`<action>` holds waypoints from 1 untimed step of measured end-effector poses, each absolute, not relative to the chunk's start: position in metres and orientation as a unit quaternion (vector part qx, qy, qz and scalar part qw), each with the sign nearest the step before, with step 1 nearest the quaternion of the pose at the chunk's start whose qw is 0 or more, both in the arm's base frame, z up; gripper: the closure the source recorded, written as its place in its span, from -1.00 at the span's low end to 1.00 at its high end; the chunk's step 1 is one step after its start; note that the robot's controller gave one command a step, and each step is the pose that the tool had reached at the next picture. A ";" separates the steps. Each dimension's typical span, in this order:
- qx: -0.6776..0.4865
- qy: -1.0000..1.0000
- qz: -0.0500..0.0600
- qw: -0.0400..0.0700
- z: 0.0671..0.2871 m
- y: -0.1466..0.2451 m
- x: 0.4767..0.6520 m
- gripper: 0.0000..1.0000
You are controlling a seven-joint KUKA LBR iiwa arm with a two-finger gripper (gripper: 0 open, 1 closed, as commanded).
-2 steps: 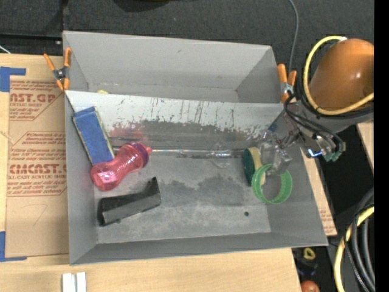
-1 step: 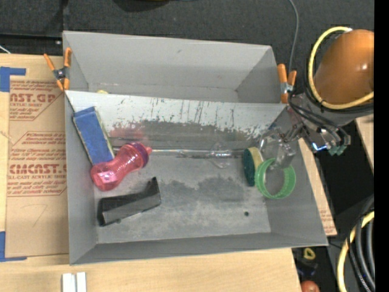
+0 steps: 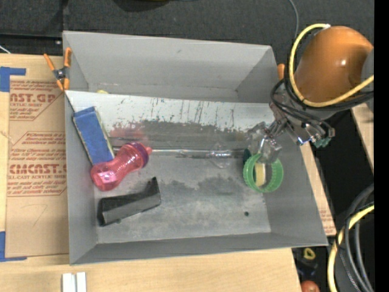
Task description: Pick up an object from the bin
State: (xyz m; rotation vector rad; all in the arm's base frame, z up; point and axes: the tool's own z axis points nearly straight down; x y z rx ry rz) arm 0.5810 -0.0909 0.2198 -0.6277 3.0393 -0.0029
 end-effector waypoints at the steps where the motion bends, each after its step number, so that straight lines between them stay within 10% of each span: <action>1: -0.162 0.987 -0.001 0.020 0.202 -0.047 0.567 1.00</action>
Offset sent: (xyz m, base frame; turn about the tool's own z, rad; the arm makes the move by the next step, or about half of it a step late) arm -0.0527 0.0682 -0.0447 -0.0110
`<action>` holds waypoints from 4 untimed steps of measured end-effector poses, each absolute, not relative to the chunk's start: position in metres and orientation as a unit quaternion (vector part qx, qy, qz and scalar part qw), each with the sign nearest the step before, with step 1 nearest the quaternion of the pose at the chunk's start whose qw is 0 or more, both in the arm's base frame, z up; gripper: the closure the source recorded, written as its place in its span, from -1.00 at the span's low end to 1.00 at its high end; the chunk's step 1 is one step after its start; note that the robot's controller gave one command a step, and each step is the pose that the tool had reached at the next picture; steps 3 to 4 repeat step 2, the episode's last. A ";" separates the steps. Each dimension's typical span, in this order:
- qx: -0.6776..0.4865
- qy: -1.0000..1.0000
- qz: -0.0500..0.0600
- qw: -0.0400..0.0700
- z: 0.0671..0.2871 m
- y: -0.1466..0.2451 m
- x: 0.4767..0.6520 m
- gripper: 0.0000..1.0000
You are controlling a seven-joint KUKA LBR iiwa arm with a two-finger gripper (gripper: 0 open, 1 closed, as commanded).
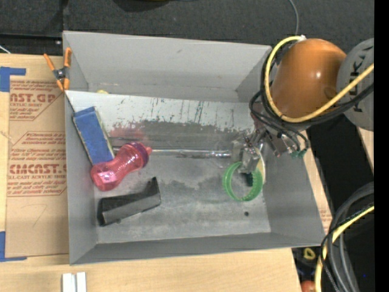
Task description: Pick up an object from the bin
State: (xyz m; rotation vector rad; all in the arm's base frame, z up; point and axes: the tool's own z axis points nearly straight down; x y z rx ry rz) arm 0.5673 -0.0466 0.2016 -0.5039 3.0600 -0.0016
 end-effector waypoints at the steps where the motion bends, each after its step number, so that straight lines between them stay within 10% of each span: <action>1: -0.207 0.978 -0.002 0.020 0.174 -0.021 0.528 1.00; 2: -0.143 0.989 -0.001 0.024 0.168 -0.073 0.565 1.00; 4: -0.143 0.989 -0.001 0.024 0.168 -0.073 0.565 1.00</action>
Offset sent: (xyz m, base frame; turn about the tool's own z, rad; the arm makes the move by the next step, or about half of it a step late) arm -0.0025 -0.0273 -0.0329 0.0396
